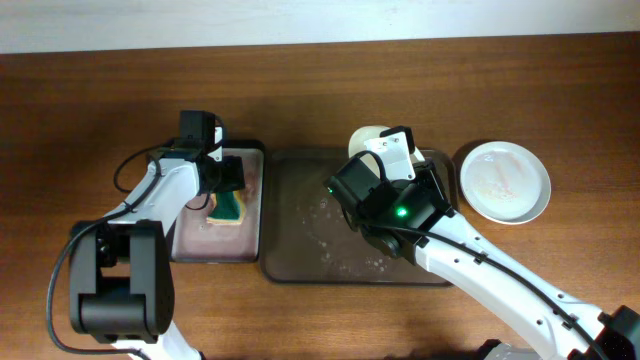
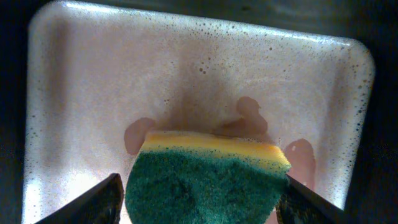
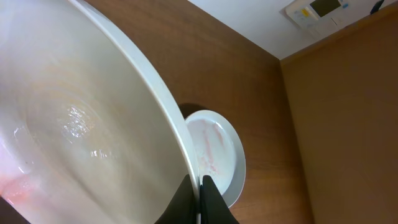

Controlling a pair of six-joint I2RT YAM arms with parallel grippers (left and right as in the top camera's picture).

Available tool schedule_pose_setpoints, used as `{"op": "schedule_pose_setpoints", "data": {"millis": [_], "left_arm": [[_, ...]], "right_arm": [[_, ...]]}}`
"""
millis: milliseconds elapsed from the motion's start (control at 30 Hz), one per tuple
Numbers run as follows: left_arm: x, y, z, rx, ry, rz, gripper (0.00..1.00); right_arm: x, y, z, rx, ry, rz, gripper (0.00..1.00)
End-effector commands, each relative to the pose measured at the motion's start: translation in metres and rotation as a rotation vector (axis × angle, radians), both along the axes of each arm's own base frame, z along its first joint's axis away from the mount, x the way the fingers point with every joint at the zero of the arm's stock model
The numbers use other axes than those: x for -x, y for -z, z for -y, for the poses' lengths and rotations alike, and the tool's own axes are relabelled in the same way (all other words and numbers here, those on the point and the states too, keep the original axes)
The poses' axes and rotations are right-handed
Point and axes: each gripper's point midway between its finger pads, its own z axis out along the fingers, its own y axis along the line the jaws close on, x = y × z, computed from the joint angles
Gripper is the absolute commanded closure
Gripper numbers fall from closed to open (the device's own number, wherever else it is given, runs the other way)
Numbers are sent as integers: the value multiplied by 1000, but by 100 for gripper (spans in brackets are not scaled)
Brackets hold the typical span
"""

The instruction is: Clean dirty plates on tray and stack at the side

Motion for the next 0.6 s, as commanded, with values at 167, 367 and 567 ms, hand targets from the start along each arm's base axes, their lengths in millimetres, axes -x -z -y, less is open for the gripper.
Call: {"op": "schedule_pose_setpoints", "data": {"millis": [167, 367, 567], "left_arm": [[3, 13, 7, 49, 8, -38, 100], [-13, -16, 8, 49, 12, -20, 31], [47, 3, 8, 36, 13, -256, 19]], "right_arm": [[-2, -15, 2, -4, 14, 56, 96], [-2, -15, 2, -4, 15, 55, 96], [-2, -15, 2, -4, 15, 55, 96]]}}
